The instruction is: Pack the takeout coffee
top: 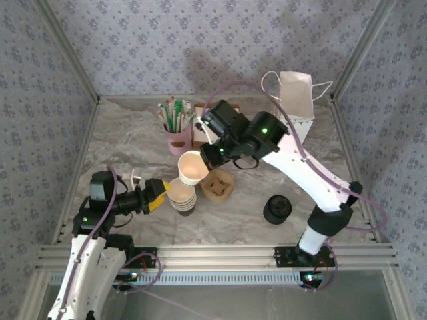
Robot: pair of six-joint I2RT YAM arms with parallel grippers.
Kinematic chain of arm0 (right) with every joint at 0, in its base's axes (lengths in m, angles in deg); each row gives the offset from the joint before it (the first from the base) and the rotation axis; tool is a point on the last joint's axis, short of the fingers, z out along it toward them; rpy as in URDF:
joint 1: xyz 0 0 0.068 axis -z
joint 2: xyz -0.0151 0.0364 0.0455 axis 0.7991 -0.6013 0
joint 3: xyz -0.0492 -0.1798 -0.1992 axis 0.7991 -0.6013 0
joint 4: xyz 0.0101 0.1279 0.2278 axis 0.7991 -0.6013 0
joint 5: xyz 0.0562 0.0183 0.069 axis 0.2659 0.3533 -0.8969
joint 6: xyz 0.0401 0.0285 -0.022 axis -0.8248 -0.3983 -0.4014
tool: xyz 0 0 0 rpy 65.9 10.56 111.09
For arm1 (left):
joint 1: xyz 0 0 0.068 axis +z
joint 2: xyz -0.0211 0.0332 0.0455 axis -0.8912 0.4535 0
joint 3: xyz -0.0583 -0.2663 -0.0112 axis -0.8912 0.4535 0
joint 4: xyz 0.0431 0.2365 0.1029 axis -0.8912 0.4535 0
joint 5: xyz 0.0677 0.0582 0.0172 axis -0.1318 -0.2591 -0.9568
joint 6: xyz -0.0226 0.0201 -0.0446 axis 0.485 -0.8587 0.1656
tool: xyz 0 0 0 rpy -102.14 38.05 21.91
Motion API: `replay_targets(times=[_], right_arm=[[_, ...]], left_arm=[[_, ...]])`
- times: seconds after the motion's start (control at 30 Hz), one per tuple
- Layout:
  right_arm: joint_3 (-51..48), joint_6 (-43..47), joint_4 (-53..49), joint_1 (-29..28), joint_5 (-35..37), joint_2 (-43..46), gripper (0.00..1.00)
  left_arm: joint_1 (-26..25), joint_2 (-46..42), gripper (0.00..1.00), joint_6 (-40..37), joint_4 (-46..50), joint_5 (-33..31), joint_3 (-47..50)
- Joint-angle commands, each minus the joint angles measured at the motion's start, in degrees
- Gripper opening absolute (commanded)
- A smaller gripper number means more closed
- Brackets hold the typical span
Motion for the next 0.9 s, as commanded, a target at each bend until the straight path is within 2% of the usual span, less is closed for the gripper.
replay_targets(times=[0.0, 0.17, 0.33, 0.5, 0.7, 0.87], right_arm=[[-3.46, 0.86, -3.12, 0.39, 2.72, 4.62, 0.0], [-17.23, -0.71, -0.08, 0.76, 2.9, 13.25, 0.0], [-32.74, -3.49, 4.59, 2.45, 1.24, 21.08, 0.0], [-46.95, -5.49, 11.36, 4.26, -0.84, 26.22, 0.0], [-56.78, -7.12, 16.57, 4.71, 0.89, 27.02, 0.0], [-61.83, -8.19, 22.34, 4.81, 1.88, 26.26, 0.0]], left_arm=[[-0.39, 1.18, 0.98, -5.27, 5.88, -3.64, -6.36], [-0.96, 4.46, 1.0, -9.0, 10.1, -7.28, -14.14], [-4.97, 8.99, 0.99, -11.25, 11.54, -12.98, -20.5], [-16.5, 14.77, 1.0, -12.13, 10.65, -24.08, -25.04], [-29.54, 22.53, 0.99, -13.14, 8.01, -35.9, -29.98], [-36.96, 28.74, 0.99, -13.66, 5.18, -41.93, -31.93]])
